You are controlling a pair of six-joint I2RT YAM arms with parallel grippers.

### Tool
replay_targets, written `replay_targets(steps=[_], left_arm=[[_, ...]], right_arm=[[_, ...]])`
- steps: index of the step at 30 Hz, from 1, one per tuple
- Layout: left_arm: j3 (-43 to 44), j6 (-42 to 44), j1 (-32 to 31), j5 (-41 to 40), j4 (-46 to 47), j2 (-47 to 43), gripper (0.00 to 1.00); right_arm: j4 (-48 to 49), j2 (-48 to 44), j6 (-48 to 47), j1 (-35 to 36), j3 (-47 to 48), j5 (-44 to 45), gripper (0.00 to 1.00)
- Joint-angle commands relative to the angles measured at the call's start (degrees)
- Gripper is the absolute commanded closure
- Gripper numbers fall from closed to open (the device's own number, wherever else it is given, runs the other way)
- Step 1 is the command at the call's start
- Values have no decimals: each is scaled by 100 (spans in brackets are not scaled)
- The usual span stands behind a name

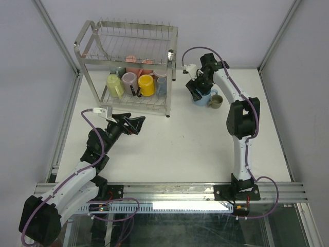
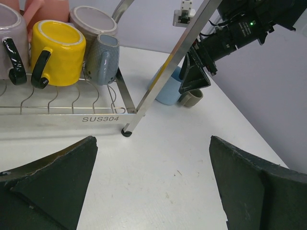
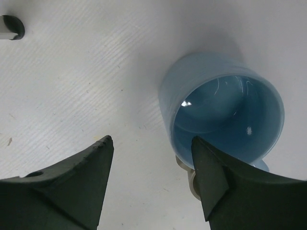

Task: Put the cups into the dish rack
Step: Pick up the cup at the center of the board.

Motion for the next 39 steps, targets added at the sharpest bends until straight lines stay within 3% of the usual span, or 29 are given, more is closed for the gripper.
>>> replay_targets(steps=[1,5,16,24,30,39], left_arm=[[-24,-22,32,-135,143,-108,1],[-32,-14,31,-146,144,-108,1],[-33,-17,30,-145,135,-129,1],[-28,-13,30,-147,117,-176,1],[-34,-13,28,-76,162,-197,1],[-140,-61,29,359,654,-196,1]], right_arm=[[52,97,84,31,310,328,32],[28,248,40,34,344,337,39],[-156,465,12,56,363,106,77],[-289,482,30,65,370,-136,99],[-321,156,127,52,275,-761,100],[304,-1180,508,-78,-602,-1881,100]])
